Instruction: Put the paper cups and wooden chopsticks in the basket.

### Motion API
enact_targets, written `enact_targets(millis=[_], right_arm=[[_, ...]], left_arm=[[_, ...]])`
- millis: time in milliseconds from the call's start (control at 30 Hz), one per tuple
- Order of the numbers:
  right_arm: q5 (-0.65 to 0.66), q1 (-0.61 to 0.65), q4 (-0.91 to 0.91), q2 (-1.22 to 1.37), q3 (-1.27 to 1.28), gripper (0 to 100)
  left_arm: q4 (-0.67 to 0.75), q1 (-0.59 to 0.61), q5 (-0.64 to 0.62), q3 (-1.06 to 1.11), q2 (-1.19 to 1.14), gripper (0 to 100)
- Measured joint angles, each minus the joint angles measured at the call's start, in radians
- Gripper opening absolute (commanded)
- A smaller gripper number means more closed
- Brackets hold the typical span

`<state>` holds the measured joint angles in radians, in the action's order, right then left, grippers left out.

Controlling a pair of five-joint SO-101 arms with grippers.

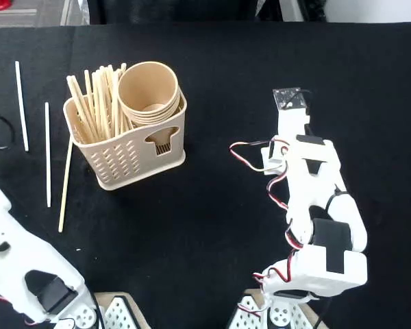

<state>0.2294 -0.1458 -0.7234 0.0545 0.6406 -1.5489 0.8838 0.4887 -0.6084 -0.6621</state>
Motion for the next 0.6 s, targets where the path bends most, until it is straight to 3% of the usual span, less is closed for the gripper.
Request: enact_targets(millis=[100,267,600], right_arm=[[0.0,0.0,0.0,0.0,0.0,1.3],[0.0,0.0,0.0,0.0,0.0,1.3],[0.0,0.0,0.0,0.0,0.0,1.3]], left_arm=[[-0.08,-0.011,-0.002,0.02,0.12,3],[-0.071,-0.044,-0.002,0.186,0.373,3],[0.347,-0.204,-0.043,0.841,1.103,3]])
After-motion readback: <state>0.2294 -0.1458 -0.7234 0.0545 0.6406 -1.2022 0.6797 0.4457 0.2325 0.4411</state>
